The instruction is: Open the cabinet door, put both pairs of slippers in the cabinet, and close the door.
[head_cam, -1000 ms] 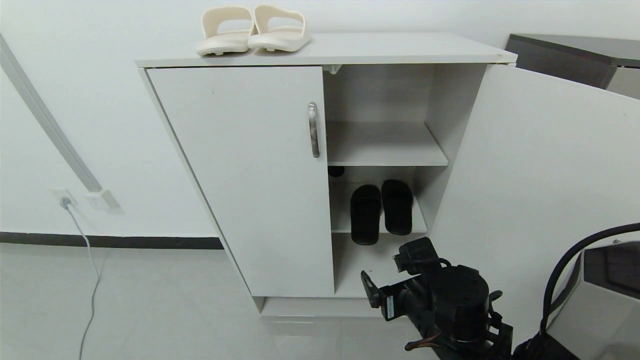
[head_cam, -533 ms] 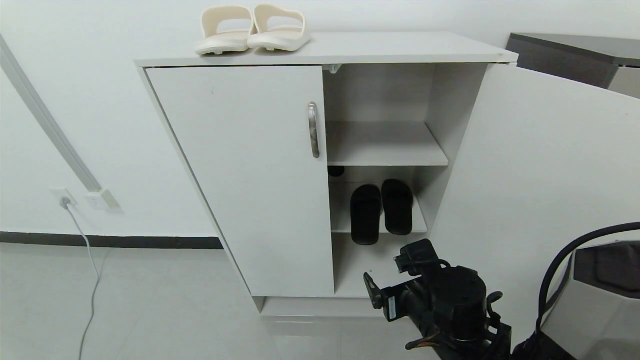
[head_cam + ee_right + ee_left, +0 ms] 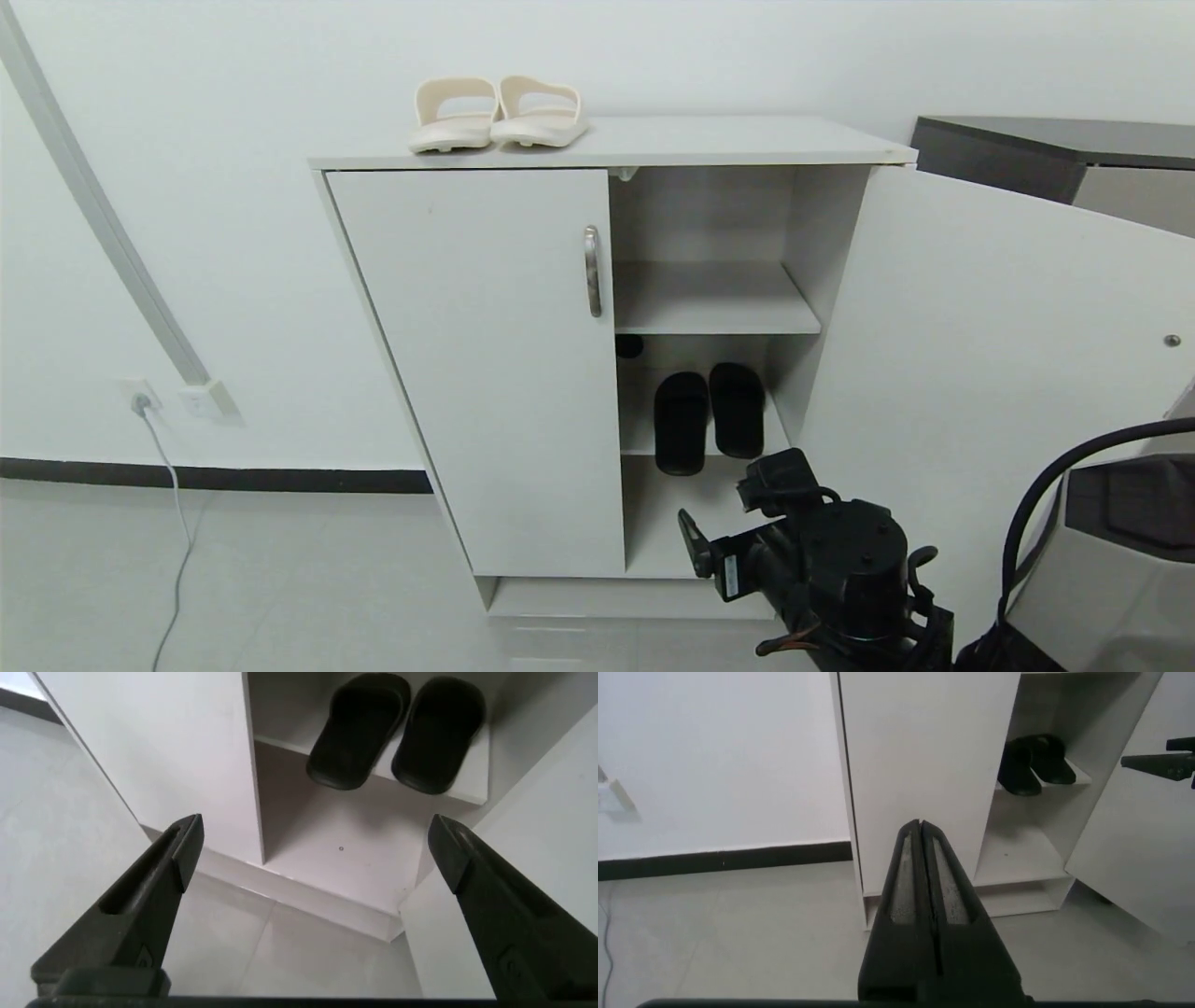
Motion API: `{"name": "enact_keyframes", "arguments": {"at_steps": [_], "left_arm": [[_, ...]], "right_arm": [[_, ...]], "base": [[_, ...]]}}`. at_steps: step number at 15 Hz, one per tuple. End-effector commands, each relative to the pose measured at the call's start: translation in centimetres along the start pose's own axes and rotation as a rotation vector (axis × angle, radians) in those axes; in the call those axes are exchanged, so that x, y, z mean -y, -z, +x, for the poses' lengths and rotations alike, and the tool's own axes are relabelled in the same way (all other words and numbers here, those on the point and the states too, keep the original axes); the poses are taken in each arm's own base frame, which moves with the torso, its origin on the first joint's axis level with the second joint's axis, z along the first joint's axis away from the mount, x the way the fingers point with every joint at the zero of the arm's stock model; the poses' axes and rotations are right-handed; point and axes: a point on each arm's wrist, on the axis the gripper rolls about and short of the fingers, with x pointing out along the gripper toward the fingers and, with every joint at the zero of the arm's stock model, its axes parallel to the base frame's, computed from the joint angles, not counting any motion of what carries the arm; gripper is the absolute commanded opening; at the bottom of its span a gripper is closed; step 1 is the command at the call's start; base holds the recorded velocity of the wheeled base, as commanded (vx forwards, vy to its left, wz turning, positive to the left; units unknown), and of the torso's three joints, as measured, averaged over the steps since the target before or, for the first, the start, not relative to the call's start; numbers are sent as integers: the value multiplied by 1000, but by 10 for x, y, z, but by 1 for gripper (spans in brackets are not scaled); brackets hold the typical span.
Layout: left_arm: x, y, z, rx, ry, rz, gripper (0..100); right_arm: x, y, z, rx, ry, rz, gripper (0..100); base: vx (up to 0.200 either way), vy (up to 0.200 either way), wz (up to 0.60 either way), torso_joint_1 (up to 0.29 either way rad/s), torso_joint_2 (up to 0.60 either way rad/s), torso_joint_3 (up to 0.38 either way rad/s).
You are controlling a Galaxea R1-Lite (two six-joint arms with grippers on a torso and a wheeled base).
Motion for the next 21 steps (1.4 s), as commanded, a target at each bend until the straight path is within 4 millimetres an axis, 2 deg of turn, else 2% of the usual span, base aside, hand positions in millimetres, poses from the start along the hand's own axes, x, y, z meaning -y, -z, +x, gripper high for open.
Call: {"name": "enact_keyframes", "arguments": {"at_steps": [1, 8, 21], "left_arm": [[0, 0, 0, -1, 1, 3, 0], [0, 0, 0, -1, -1, -2, 0], [0, 0, 0, -2, -1, -3, 0]], "right_arm": [[0, 2, 1, -4, 3, -2, 100], [3, 0, 3, 6, 14, 5, 100], [9, 6, 6, 13, 31, 7, 100]], "base": [[0, 0, 0, 7, 7, 90], [0, 0, 0, 0, 0, 0], [0, 200, 0, 4, 3, 3]]}}
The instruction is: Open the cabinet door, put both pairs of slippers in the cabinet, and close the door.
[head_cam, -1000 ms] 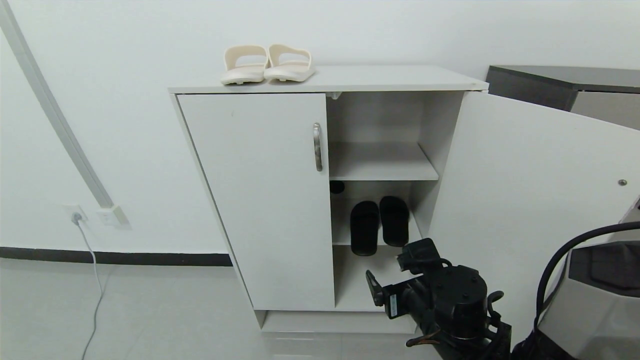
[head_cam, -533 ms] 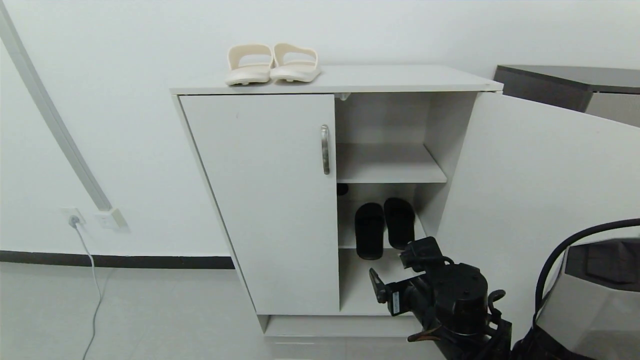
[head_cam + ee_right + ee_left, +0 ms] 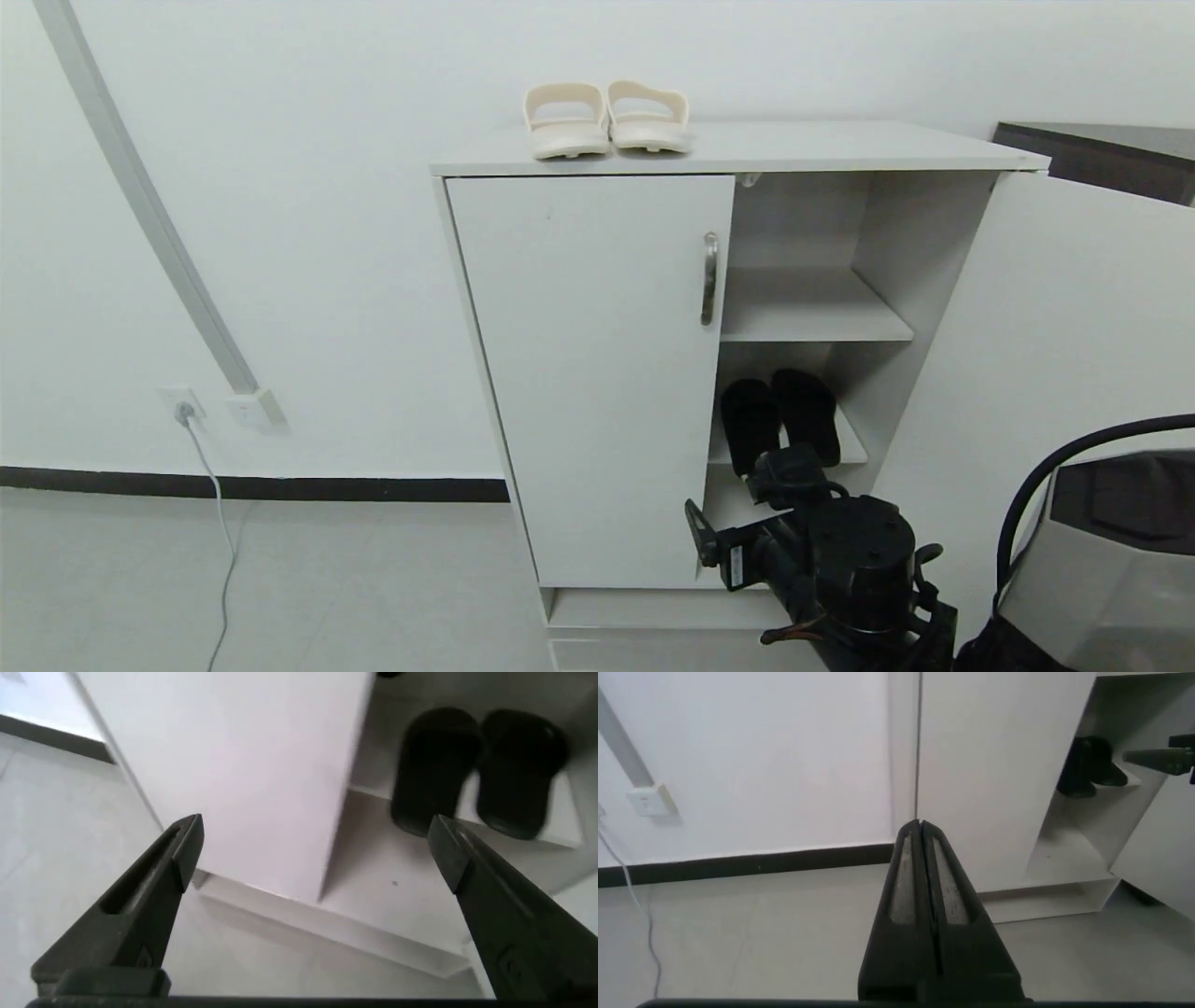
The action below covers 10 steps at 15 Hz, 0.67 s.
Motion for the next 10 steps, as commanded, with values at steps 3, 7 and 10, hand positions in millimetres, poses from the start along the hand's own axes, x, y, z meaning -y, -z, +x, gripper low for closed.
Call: {"name": "enact_keyframes", "arguments": {"at_steps": [3, 7, 10], "left_arm": [[0, 0, 0, -1, 0, -1, 0], [0, 0, 0, -1, 0, -1, 0], [0, 0, 0, -1, 0, -1, 0]], "right_arm": [[4, 6, 3, -4, 15, -5, 100], [3, 4, 4, 4, 14, -2, 100], [6, 3, 5, 8, 14, 0, 100]], "base": [[0, 200, 0, 2, 2, 6], [0, 50, 0, 1, 2, 1], [0, 0, 0, 0, 0, 0]]}}
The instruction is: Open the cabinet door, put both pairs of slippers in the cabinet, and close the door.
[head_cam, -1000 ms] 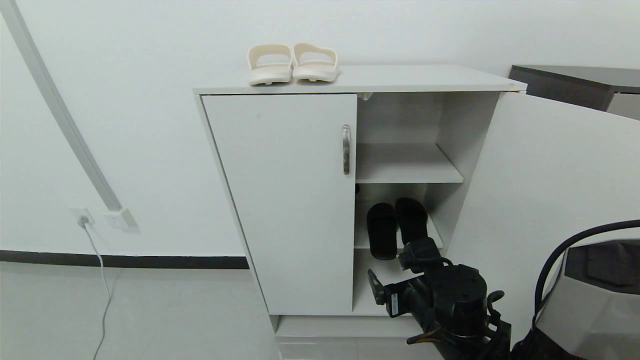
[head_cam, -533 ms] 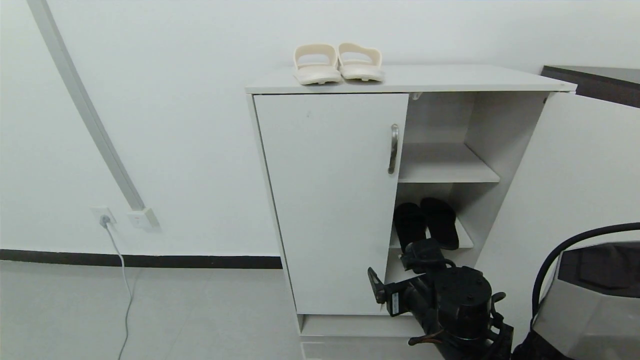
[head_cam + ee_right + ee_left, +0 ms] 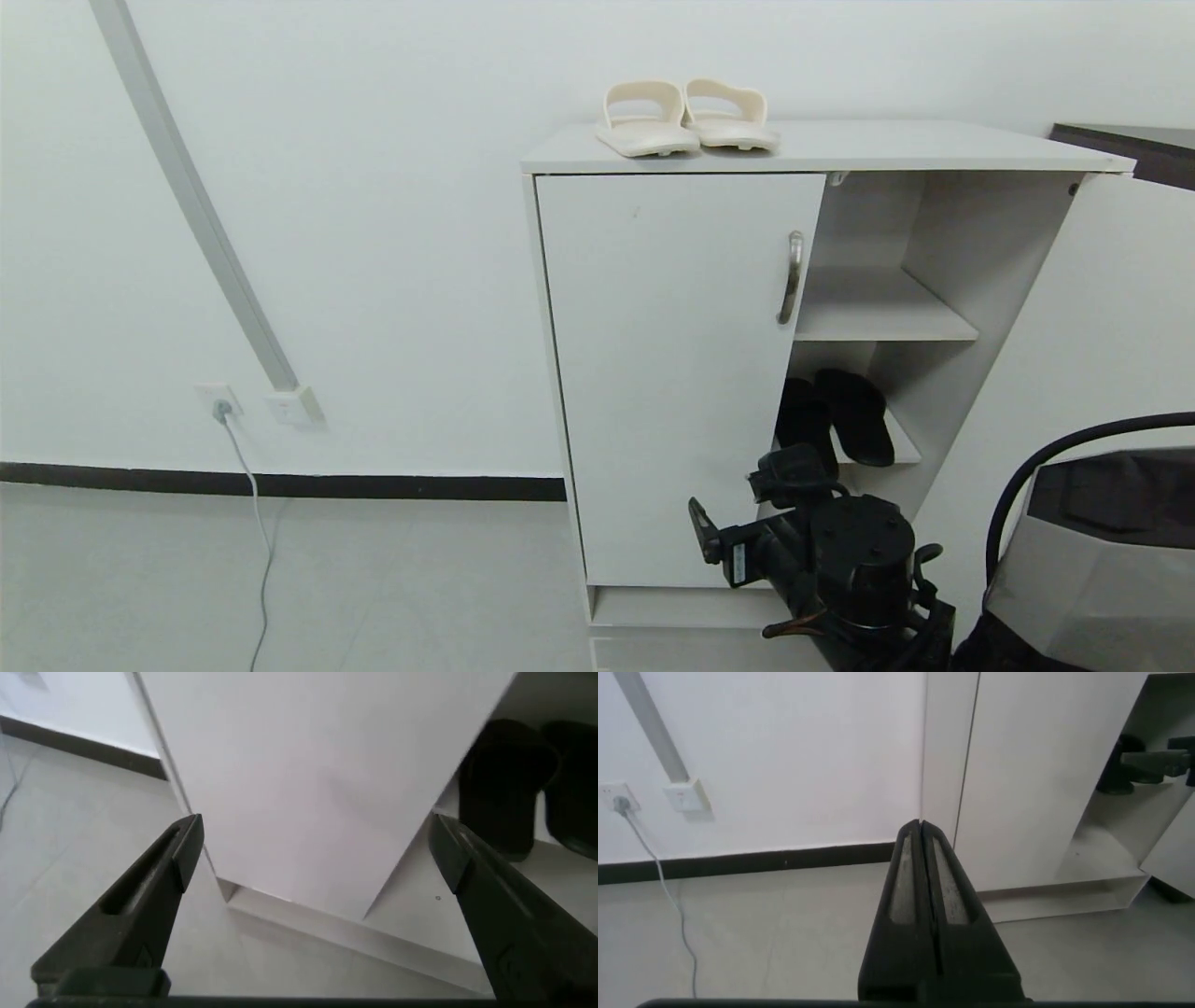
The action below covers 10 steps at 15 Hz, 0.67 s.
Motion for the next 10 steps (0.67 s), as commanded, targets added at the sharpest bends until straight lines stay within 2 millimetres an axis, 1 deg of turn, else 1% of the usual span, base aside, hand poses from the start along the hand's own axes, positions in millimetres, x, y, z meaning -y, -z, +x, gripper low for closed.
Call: {"name": "enact_keyframes", "arguments": {"at_steps": [1, 10], "left_arm": [[0, 0, 0, -2, 1, 0, 0], [0, 0, 0, -2, 1, 0, 0]], "right_arm": [[2, 0, 1, -1, 4, -2, 100], [2, 0, 2, 22, 4, -1, 100]], "base": [[0, 0, 0, 0, 0, 0], [0, 0, 0, 0, 0, 0]]}}
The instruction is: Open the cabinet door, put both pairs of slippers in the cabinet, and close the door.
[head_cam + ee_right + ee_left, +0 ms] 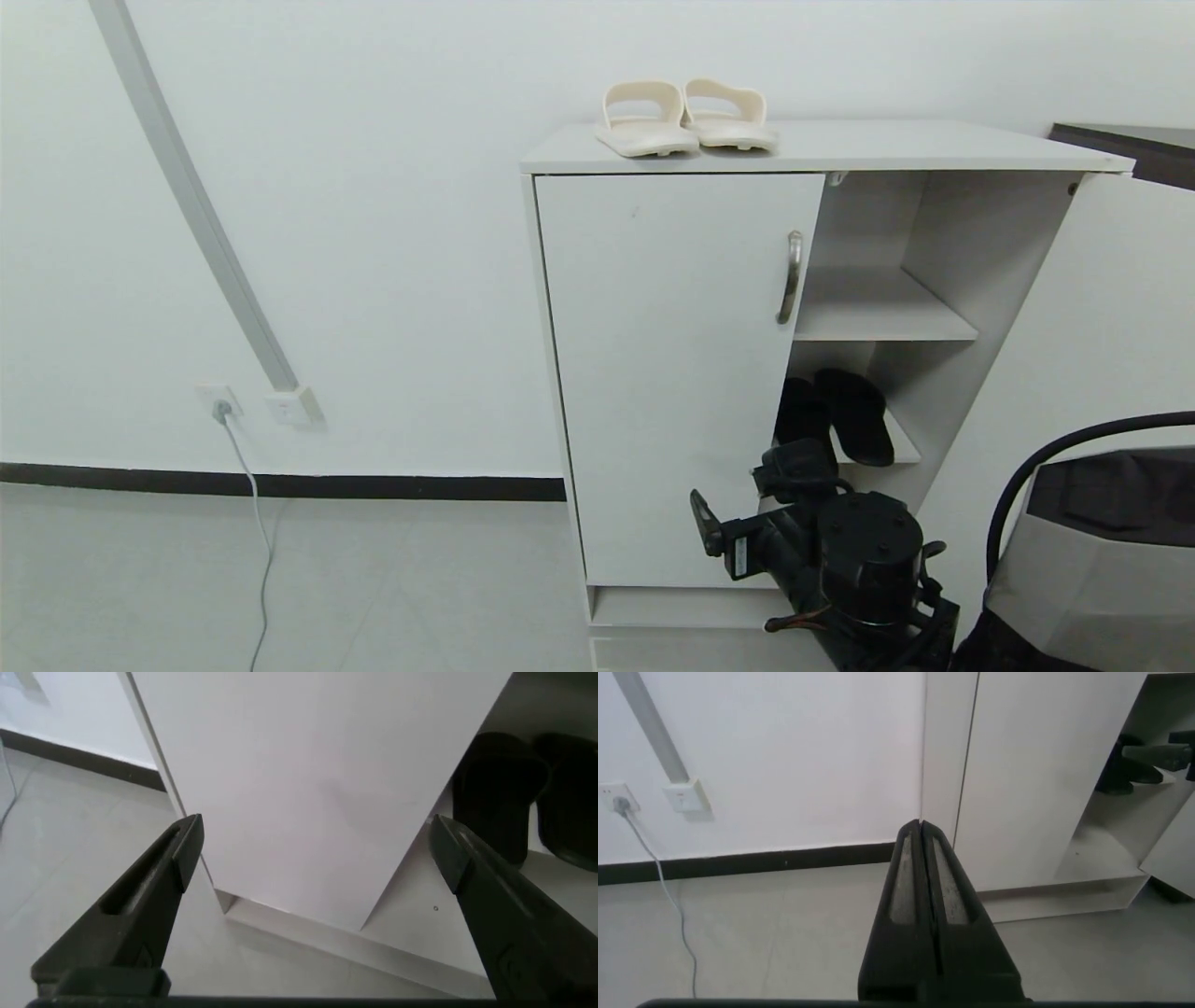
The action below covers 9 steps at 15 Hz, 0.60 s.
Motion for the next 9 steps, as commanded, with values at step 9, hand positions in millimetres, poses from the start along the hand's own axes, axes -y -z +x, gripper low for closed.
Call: {"name": "enact_keyframes", "arguments": {"at_steps": [9], "left_arm": [[0, 0, 0, -1, 0, 0, 0]], "right_arm": [[0, 1, 1, -4, 0, -7, 100]], "base": [[0, 0, 0, 46, -285, -238]]}}
